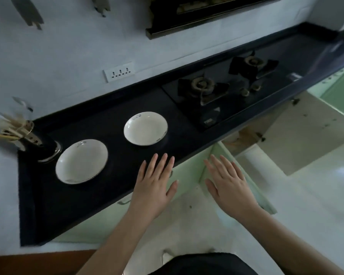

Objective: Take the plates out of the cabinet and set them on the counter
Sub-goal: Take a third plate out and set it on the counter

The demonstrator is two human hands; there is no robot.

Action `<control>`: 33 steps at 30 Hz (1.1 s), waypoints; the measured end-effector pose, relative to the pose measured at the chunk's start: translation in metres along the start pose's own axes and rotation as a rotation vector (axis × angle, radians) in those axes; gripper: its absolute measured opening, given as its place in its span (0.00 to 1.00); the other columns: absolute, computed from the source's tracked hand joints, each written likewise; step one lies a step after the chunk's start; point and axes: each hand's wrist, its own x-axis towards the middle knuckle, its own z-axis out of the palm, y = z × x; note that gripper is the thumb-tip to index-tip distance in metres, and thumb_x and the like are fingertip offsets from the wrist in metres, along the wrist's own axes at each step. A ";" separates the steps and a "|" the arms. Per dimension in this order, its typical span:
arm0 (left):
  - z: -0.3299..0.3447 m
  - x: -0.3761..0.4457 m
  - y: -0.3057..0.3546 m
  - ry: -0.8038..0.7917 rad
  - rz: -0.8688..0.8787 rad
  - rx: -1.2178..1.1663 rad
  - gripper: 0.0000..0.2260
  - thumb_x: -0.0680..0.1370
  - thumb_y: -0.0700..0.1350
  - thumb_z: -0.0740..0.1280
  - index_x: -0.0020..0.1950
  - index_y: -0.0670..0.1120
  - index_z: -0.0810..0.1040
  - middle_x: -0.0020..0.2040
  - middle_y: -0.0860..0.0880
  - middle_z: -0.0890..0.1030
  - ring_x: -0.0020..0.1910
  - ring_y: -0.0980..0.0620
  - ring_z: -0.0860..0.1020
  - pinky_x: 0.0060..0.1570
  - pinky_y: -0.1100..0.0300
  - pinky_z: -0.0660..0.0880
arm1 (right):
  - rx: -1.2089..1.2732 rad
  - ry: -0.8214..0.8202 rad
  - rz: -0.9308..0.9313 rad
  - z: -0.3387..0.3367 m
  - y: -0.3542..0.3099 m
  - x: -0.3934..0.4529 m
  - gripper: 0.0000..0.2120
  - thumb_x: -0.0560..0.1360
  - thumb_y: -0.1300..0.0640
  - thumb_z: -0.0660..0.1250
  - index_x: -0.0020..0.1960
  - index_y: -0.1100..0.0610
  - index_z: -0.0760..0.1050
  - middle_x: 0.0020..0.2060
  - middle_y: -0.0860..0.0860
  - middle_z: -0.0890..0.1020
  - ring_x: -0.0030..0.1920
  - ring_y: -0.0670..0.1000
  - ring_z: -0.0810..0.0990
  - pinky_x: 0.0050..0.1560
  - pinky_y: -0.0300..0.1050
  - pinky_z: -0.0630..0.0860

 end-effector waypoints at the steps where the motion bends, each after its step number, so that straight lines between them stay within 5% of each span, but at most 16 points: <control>1: -0.002 0.004 0.011 0.003 0.029 -0.004 0.30 0.81 0.62 0.42 0.81 0.50 0.50 0.80 0.50 0.55 0.79 0.49 0.47 0.76 0.47 0.43 | 0.001 0.012 0.037 -0.002 0.009 -0.010 0.29 0.81 0.40 0.41 0.79 0.50 0.51 0.78 0.51 0.58 0.78 0.54 0.50 0.77 0.56 0.46; 10: 0.010 0.035 0.140 -0.050 0.282 -0.027 0.31 0.78 0.65 0.35 0.77 0.53 0.31 0.81 0.52 0.48 0.77 0.55 0.36 0.75 0.52 0.35 | 0.070 0.108 0.328 -0.019 0.104 -0.120 0.29 0.80 0.42 0.43 0.78 0.51 0.57 0.77 0.51 0.61 0.78 0.55 0.53 0.77 0.55 0.49; 20: 0.017 0.051 0.304 -0.091 0.487 -0.021 0.31 0.78 0.65 0.37 0.78 0.55 0.33 0.79 0.56 0.37 0.75 0.55 0.29 0.73 0.53 0.30 | 0.102 0.129 0.528 -0.021 0.200 -0.219 0.27 0.81 0.42 0.44 0.79 0.47 0.53 0.78 0.49 0.56 0.78 0.52 0.46 0.76 0.52 0.39; 33: 0.055 0.110 0.401 -0.191 0.654 0.025 0.31 0.76 0.67 0.32 0.76 0.57 0.29 0.80 0.54 0.36 0.76 0.52 0.29 0.68 0.54 0.23 | 0.064 0.123 0.735 -0.026 0.284 -0.244 0.28 0.81 0.41 0.41 0.79 0.46 0.44 0.79 0.46 0.48 0.78 0.49 0.39 0.76 0.50 0.35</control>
